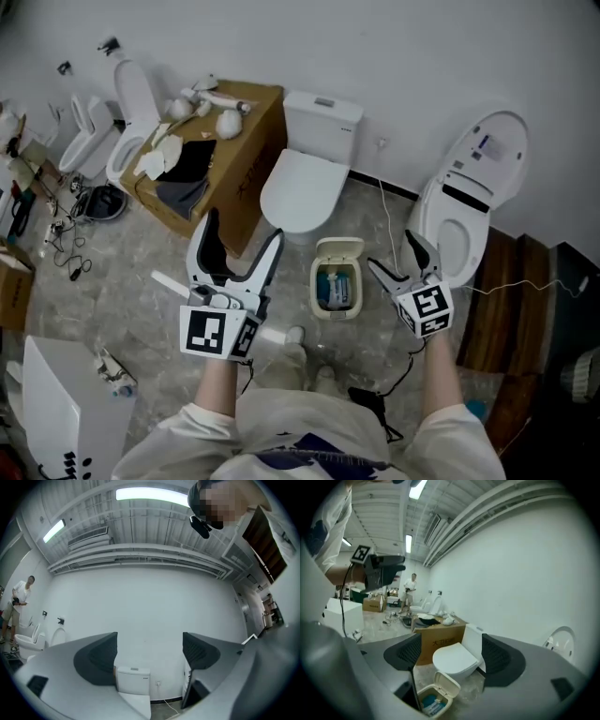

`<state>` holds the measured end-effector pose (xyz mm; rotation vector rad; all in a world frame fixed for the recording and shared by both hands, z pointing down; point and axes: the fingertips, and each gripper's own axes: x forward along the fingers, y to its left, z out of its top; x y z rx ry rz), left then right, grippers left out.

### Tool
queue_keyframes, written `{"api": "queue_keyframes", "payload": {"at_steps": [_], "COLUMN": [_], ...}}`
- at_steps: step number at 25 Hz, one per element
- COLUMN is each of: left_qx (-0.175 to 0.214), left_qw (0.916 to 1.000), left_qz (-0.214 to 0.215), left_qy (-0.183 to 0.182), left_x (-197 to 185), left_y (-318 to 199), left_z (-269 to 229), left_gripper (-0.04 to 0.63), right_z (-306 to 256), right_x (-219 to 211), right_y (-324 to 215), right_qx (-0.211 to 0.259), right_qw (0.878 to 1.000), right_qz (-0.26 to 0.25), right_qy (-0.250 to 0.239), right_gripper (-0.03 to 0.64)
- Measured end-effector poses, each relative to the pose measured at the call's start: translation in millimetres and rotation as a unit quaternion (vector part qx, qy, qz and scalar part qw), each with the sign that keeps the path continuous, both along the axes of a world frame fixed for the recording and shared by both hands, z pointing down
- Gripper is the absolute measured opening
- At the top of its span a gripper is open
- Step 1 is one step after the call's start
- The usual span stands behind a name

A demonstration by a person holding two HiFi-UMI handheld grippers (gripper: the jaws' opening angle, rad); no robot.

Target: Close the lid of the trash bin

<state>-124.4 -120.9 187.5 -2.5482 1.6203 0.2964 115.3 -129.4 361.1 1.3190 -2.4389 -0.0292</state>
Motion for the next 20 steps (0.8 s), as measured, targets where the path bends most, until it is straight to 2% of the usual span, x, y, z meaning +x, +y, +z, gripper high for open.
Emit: {"api": "queue_keyframes", "payload": {"at_steps": [3, 6, 11, 16, 20], "left_qx": [0.006, 0.004, -0.017, -0.036, -0.030], "left_qw": [0.9999, 0.9996, 0.9994, 0.9984, 0.9984], "left_qz": [0.013, 0.026, 0.029, 0.027, 0.023], "left_qy": [0.001, 0.003, -0.006, -0.036, -0.043], "left_x": [-10, -17, -19, -4, 4], "left_y": [-26, -53, -92, -133, -160], "left_z": [-2, 4, 28, 61, 81], "left_gripper": [0.414, 0.414, 0.414, 0.414, 0.414], "right_z": [50, 100, 190, 280, 338], "right_x": [-22, -41, -57, -52, -51], "right_y": [-31, -62, -96, -117, -136], "right_qx": [-0.063, -0.120, -0.211, -0.306, -0.339], "right_qw": [0.996, 0.983, 0.947, 0.903, 0.886], "right_qz": [-0.029, -0.066, -0.128, -0.173, -0.185], "right_qy": [0.059, 0.122, 0.206, 0.247, 0.255], "right_gripper": [0.405, 0.397, 0.385, 0.351, 0.337]}}
